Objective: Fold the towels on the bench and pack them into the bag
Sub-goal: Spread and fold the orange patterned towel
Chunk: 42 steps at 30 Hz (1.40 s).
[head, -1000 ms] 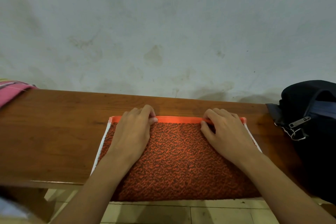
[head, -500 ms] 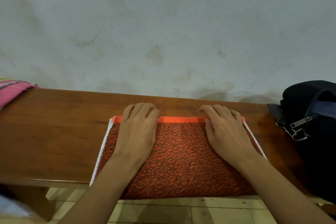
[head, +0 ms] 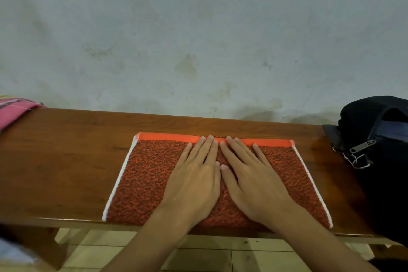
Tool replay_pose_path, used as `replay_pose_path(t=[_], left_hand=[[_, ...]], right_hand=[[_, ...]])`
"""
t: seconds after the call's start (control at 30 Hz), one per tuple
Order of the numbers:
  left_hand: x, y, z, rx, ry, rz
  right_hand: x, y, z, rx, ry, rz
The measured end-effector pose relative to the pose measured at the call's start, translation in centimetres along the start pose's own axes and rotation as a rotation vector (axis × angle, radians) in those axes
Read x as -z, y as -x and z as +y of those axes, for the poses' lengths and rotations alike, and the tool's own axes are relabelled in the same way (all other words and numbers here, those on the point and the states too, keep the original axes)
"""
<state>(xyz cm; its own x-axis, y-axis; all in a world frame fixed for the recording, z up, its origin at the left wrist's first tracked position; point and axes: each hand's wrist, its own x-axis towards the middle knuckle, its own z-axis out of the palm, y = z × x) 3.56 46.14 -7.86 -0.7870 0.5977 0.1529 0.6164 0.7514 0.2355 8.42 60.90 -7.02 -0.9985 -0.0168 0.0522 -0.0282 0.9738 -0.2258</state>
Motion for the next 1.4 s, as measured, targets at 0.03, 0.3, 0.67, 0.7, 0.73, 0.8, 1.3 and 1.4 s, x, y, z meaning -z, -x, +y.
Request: replay_pose_path(t=[0.03, 0.3, 0.67, 0.7, 0.73, 0.8, 1.3, 1.4], left_hand=[[0.3, -0.3, -0.3, -0.009, 0.014, -0.004], [1.1, -0.2, -0.3, 0.074, -0.059, -0.018], [0.4, 0.3, 0.0, 0.177, -0.074, -0.022], [0.4, 0.3, -0.3, 0.187, -0.075, -0.020], [0.5, 0.3, -0.7, 0.198, -0.079, -0.019], [0.6, 0.2, -1.7, 0.228, -0.088, -0.010], [1.3, 0.7, -7.4, 0.362, -0.098, 0.016], [1.6, 0.7, -7.7, 0.383, -0.084, 0.000]], right_hand=[[0.0, -0.2, 0.3, 0.003, 0.020, -0.017], [0.4, -0.9, 0.5, -0.021, 0.082, -0.030], [-0.4, 0.4, -0.7, -0.106, 0.021, 0.004], [-0.2, 0.3, -0.5, -0.098, 0.022, 0.000], [-0.1, 0.3, -0.3, -0.095, 0.025, -0.006], [0.1, 0.4, -0.1, -0.094, 0.024, -0.011], [0.7, 0.9, 4.5, -0.267, 0.061, 0.001], [0.8, 1.0, 4.8, -0.298, 0.088, -0.007]])
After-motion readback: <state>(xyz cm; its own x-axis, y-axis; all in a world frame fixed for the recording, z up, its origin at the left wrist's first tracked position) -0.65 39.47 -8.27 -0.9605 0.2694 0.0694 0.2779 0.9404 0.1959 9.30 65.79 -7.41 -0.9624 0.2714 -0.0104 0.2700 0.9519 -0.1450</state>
